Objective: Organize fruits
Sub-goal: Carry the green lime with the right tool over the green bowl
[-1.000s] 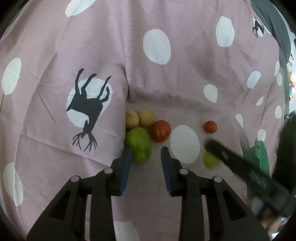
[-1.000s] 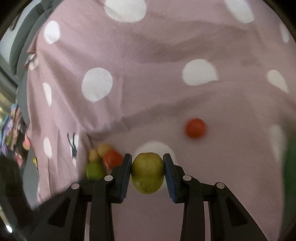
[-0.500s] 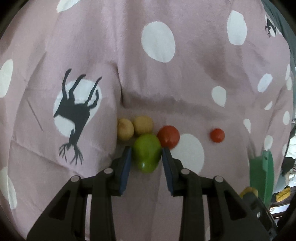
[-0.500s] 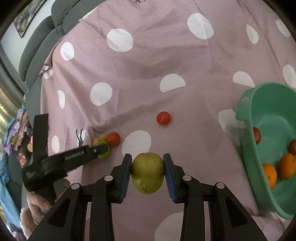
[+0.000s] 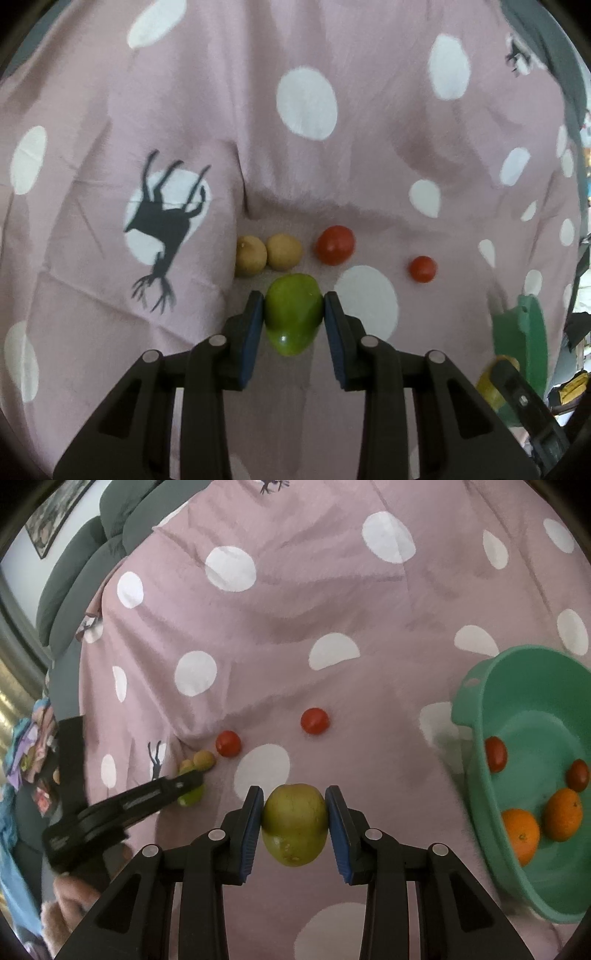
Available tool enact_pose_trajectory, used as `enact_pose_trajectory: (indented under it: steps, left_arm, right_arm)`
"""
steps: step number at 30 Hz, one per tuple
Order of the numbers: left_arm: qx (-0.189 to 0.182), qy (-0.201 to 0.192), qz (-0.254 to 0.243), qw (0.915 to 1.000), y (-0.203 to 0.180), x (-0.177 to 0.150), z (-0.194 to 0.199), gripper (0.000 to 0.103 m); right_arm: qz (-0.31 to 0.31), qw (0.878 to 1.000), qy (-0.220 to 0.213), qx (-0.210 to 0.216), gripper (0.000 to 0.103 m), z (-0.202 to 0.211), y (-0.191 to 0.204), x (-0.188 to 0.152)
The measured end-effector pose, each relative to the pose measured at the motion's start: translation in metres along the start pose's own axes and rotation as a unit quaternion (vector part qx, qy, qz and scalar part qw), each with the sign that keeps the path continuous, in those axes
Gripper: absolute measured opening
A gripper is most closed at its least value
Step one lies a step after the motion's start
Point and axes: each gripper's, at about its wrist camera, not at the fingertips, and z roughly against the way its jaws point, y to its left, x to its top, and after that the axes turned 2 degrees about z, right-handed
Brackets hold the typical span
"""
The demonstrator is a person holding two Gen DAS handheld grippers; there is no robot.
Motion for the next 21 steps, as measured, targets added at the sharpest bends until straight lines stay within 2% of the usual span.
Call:
enact_pose_trajectory:
  steps: [4, 13, 21]
  left_arm:
    - [-0.017, -0.025, -0.002, 0.9995, -0.002, -0.005, 0.026, 0.033]
    - [-0.064, -0.074, -0.042, 0.9943, -0.023, -0.021, 0.083, 0.033]
    - [-0.091, -0.099, -0.082, 0.9876, -0.05, -0.033, 0.105, 0.033]
  right_arm:
    - [0.005, 1.0, -0.012, -0.005, 0.037, 0.008, -0.001, 0.003]
    - [0.009, 0.999, -0.044, -0.01, 0.037, 0.033, -0.002, 0.005]
    - [0.013, 0.997, -0.08, -0.016, 0.037, 0.062, -0.011, 0.01]
